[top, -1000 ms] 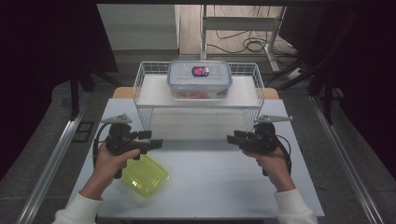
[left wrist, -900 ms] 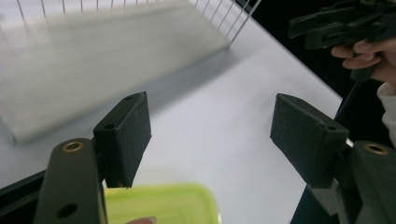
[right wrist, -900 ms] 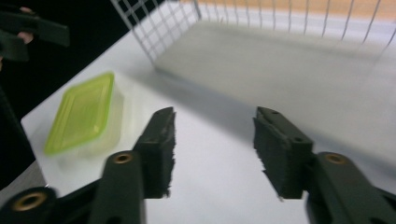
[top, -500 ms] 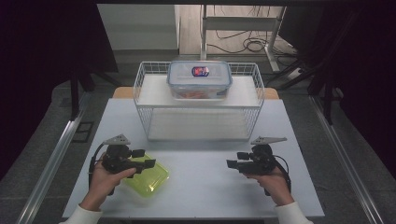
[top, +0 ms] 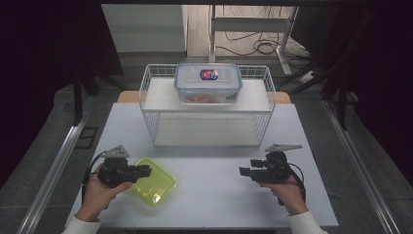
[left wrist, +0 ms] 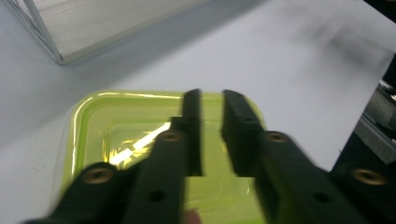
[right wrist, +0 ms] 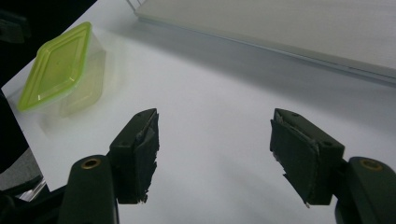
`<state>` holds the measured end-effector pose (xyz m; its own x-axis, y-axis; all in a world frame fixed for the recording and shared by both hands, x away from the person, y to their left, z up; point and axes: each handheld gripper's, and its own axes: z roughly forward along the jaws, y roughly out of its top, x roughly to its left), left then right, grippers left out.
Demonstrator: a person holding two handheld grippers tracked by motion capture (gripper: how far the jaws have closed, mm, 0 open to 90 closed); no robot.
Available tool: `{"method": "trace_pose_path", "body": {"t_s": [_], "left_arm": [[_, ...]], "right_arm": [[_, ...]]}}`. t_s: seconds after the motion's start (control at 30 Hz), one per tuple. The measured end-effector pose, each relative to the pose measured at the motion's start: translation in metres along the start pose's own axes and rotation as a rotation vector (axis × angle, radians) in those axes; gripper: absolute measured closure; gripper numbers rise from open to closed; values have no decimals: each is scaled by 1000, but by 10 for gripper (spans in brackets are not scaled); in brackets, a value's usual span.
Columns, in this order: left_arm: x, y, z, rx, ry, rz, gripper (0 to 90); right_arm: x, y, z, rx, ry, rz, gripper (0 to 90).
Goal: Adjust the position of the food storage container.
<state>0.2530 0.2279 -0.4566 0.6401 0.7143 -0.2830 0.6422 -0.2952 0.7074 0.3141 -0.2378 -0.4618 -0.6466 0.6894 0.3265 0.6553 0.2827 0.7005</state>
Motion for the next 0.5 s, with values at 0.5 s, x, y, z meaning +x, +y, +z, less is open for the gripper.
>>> {"method": "trace_pose_path", "body": {"t_s": [0.5], "left_arm": [[-4,-39,-39,68,2,25,900]], "right_arm": [[-6,-7,0,19,-13,45,318]]}}
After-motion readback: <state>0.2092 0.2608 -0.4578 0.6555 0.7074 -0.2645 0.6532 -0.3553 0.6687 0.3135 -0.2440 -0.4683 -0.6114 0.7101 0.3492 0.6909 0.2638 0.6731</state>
